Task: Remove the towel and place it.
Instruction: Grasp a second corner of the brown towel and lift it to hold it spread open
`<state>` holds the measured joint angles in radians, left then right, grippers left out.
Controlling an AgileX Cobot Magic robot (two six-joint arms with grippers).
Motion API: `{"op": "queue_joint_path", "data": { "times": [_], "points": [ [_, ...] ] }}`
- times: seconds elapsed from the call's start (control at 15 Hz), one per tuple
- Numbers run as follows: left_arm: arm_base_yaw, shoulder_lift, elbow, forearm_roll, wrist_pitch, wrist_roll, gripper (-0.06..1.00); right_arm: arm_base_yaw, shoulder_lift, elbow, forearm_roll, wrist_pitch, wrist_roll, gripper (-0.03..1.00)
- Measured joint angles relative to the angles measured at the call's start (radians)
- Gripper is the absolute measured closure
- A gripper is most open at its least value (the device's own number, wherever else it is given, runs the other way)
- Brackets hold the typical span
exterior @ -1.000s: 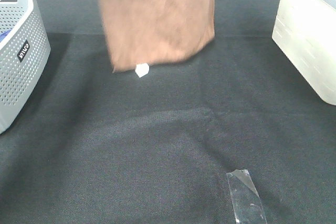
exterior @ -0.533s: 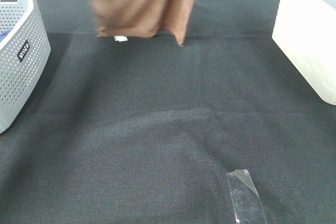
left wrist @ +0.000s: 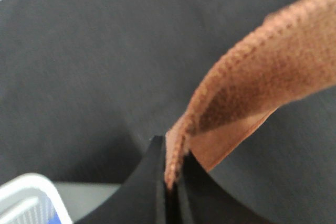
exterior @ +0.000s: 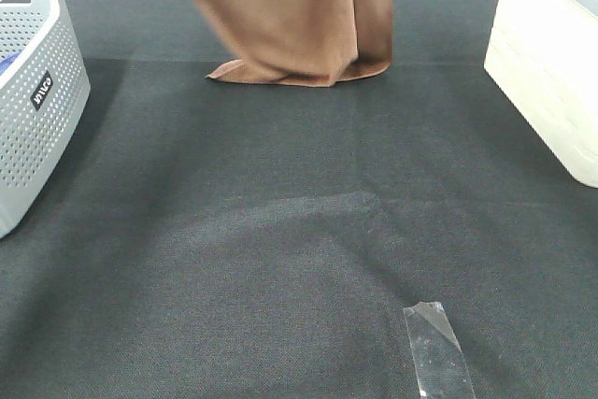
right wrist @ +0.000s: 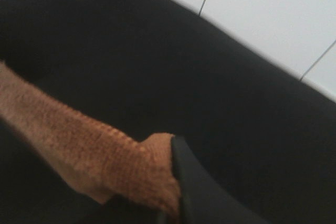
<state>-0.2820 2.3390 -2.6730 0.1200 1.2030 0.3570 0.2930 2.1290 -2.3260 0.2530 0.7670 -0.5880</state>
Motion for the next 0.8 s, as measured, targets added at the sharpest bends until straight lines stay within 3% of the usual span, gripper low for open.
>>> {"op": "queue_joint_path", "data": {
  "times": [0.2,0.4,0.47,0.8],
  "points": [
    [0.000,-0.033,0.000,-0.062,0.010,-0.077,0.94,0.000,-0.034,0.000,-0.117,0.216,0.109,0.97],
    [0.000,-0.054,0.003,-0.147,0.011,-0.141,0.94,0.000,-0.069,0.000,-0.133,0.356,0.158,0.97],
    [0.000,-0.089,0.060,-0.164,0.011,-0.159,0.94,0.000,-0.077,0.000,-0.134,0.429,0.179,0.97],
    [-0.001,-0.416,0.637,-0.151,0.008,-0.183,0.94,0.001,-0.121,0.071,-0.104,0.446,0.295,0.97]
  ]
}}
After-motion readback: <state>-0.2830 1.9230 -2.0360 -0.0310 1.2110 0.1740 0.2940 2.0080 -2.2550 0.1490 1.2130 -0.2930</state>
